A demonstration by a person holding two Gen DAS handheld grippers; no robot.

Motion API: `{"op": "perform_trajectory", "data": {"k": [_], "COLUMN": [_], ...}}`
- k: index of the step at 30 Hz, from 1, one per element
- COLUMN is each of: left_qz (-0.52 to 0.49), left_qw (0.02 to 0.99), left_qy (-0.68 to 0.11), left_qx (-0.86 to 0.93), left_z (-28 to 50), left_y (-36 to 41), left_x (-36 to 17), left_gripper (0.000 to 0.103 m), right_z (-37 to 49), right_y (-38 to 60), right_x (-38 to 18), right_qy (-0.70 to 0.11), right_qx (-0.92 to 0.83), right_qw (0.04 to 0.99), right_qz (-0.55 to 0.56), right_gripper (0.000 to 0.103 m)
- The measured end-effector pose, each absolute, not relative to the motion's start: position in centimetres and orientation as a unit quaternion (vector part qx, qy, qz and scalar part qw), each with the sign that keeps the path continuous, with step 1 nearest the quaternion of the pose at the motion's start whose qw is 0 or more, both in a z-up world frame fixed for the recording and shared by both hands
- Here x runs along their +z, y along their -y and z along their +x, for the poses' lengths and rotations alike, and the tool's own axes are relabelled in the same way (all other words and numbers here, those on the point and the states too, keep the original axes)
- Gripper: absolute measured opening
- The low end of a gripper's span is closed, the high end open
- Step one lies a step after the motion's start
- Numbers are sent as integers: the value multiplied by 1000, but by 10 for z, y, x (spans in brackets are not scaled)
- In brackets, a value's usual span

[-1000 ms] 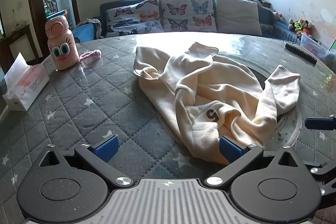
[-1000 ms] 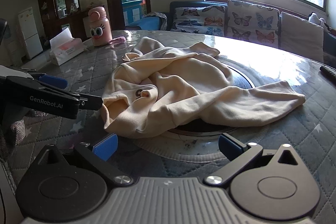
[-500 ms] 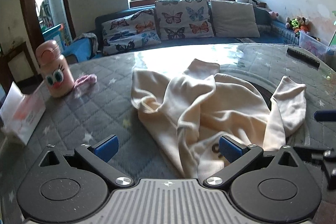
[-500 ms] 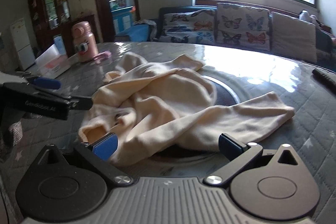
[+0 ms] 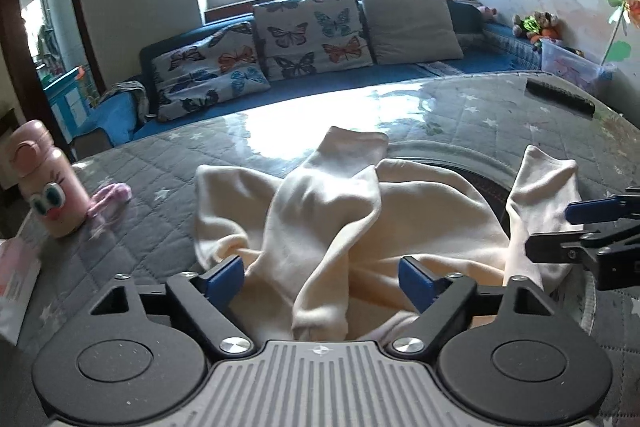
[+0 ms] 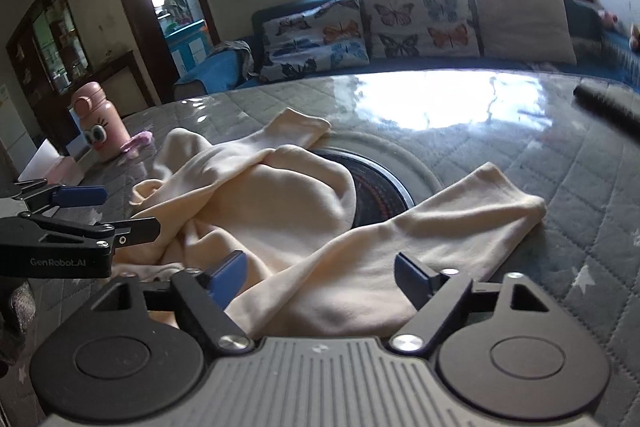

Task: Fold clothes

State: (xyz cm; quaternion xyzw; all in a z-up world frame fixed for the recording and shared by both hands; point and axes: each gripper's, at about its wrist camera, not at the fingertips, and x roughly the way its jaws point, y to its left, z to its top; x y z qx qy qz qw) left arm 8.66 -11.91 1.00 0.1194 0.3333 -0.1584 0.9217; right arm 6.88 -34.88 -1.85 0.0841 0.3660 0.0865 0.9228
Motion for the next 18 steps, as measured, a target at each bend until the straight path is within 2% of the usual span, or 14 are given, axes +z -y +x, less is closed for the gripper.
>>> {"op": "perform_trajectory", "data": {"k": [3,5,7,8,9,10,13,15,18], "left_qz": [127,130,130,131,130,129,124,118,108], "left_qw": [919,917,914,913,912,911,911,916,923], "left_qy": [-338,-343,-351,-354,-357,-359,-360,-352,-341], "left_qx": [-160,-159,-158,-157,-158,-158,-157,-152,-145], "left_z": [96,102,107,109,110,111,110,104,95], "left_y": [125,126,126,126,125,124,119,112,103], "left_x": [6,2,-2,-4,-5,-7,-7,-2,6], "left_gripper": [78,72,57,53,43,32,11,6,4], "right_z": [79,85,91,93,95,96,97,95,89], "right_y": [350,349,347,346,345,344,342,343,347], "right_x": [-24,-28,-31,-33,-34,-36,-39,-40,-38], "right_qy": [-376,-382,-390,-393,-396,-398,-407,-409,-404], "right_qx": [86,87,87,88,88,89,92,92,92], "right_qw": [918,915,911,910,908,907,902,901,902], "right_qz": [92,95,99,101,103,105,109,113,120], "right_gripper": [76,68,64,60,57,52,36,21,7]}}
